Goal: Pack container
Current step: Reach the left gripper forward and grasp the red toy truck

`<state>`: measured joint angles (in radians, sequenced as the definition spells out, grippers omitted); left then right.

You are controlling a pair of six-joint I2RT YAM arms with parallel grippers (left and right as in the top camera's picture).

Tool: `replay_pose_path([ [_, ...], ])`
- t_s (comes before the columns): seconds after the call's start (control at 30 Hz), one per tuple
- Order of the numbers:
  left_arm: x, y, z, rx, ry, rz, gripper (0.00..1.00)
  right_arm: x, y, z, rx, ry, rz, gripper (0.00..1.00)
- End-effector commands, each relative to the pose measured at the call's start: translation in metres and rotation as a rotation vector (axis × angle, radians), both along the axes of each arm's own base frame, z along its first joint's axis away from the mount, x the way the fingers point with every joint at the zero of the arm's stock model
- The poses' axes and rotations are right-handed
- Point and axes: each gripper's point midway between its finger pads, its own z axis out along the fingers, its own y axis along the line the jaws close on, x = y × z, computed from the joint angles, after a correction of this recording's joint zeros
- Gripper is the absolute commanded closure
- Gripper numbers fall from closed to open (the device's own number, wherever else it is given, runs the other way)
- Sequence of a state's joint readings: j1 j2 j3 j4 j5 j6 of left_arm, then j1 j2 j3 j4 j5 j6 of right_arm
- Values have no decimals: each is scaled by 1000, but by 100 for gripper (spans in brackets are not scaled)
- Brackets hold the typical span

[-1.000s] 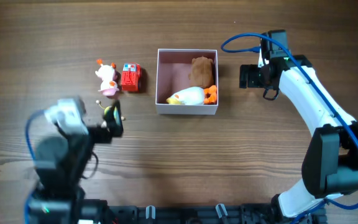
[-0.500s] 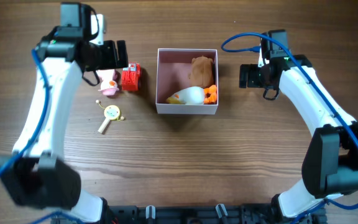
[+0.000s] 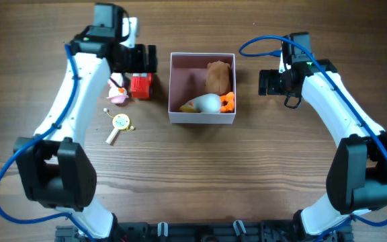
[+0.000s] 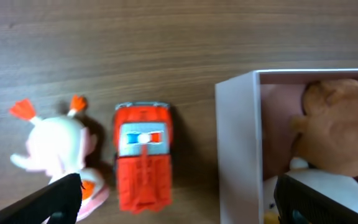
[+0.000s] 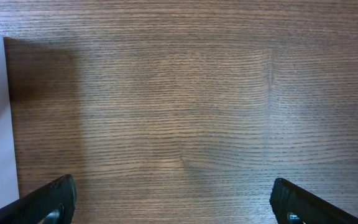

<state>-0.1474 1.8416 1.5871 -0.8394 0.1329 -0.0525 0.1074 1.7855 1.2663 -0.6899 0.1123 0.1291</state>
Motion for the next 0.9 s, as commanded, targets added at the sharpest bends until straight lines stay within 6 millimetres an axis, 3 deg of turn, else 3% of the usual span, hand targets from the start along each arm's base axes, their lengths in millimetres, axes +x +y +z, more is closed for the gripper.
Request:
replay_pose_path([
  [0.0,8,-3,-4,92,-26,18,0,1,0,4,2,-10,9,1],
  [0.13,9,-2,-18,102,4,43,0,1,0,4,3,-11,9,0],
  [0.53,6,3,-90,127,170,81,0,1,0,4,2,-10,9,1],
  [0.87,0,24,-105,124,226,134,3,1,0,4,2,-10,9,0],
])
